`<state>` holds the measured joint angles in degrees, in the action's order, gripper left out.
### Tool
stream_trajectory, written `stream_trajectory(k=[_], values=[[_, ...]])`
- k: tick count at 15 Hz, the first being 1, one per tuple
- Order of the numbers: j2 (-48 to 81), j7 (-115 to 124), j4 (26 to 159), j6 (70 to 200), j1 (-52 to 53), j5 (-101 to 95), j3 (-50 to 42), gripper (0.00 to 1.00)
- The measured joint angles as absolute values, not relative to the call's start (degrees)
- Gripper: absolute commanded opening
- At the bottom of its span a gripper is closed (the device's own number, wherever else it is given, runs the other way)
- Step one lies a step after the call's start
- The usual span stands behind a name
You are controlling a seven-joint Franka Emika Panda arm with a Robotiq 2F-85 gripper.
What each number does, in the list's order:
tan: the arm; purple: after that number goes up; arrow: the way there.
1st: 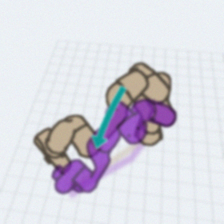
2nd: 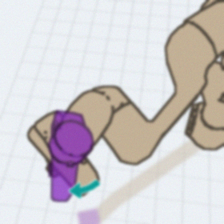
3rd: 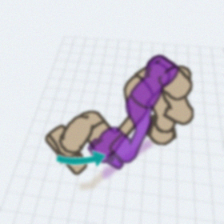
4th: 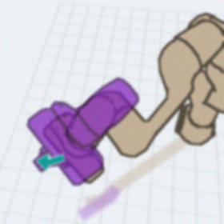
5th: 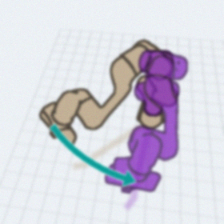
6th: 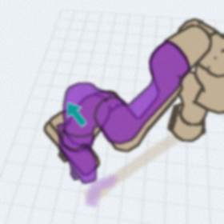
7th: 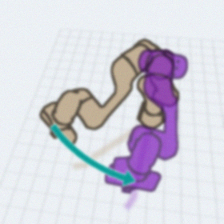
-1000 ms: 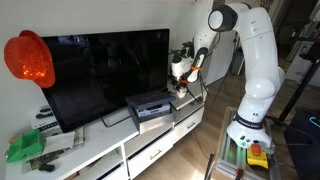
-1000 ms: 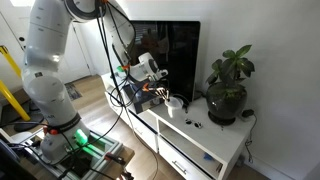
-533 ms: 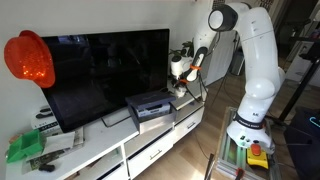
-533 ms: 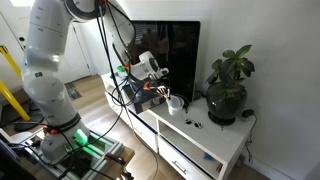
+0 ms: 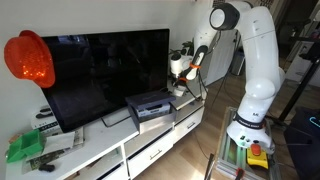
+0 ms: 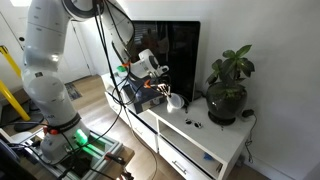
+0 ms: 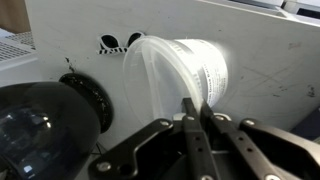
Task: Remove the lid from the clear cup and put it on the television stand top
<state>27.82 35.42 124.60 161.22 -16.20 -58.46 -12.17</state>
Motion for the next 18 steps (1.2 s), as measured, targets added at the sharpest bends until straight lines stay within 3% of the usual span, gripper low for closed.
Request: stream_trajectory(k=[4,7,9,11,18], values=[[27.7,35.1,124.5,161.1,-15.9,-58.5,-12.2,0.05],[27.5,35.1,124.5,160.6,-15.4,-58.5,-12.2,0.34],[27.0,35.1,124.5,159.7,-14.9,-58.5,-12.2,0.09],[26.4,35.1,124.5,158.7,-14.3,-58.6,-12.3,0.00],[25.8,35.1,124.4,157.7,-9.5,-58.7,-16.5,0.01]])
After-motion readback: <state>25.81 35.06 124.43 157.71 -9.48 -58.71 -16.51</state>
